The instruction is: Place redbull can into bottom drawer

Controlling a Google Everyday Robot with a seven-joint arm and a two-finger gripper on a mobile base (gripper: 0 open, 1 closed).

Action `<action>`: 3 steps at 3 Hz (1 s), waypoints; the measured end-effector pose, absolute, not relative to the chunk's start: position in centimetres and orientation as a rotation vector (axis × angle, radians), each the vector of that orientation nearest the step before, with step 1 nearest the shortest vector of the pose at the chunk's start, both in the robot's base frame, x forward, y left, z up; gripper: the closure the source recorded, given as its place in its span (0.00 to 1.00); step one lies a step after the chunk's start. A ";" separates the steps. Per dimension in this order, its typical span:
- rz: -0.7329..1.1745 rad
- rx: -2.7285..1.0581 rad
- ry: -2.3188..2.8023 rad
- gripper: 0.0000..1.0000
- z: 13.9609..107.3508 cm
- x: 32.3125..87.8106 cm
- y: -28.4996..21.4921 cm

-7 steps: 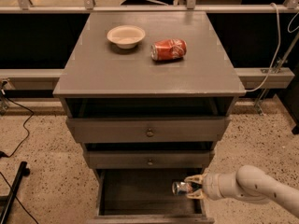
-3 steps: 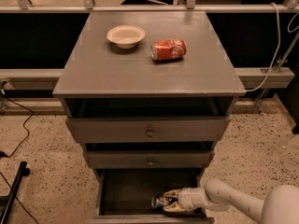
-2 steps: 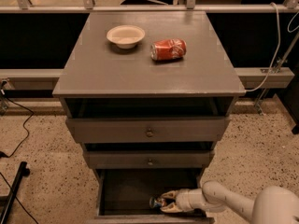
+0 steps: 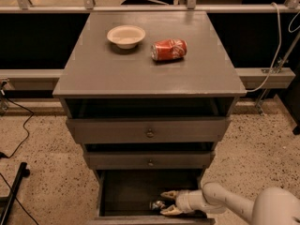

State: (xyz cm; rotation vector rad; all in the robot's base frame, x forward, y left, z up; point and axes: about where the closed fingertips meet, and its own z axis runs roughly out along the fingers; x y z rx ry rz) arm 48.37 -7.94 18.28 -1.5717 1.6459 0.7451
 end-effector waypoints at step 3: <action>0.772 -1.494 1.592 0.00 27.7 42.6 -6.9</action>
Offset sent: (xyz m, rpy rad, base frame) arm -0.0616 0.0251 0.1178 0.1696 -0.0778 0.0088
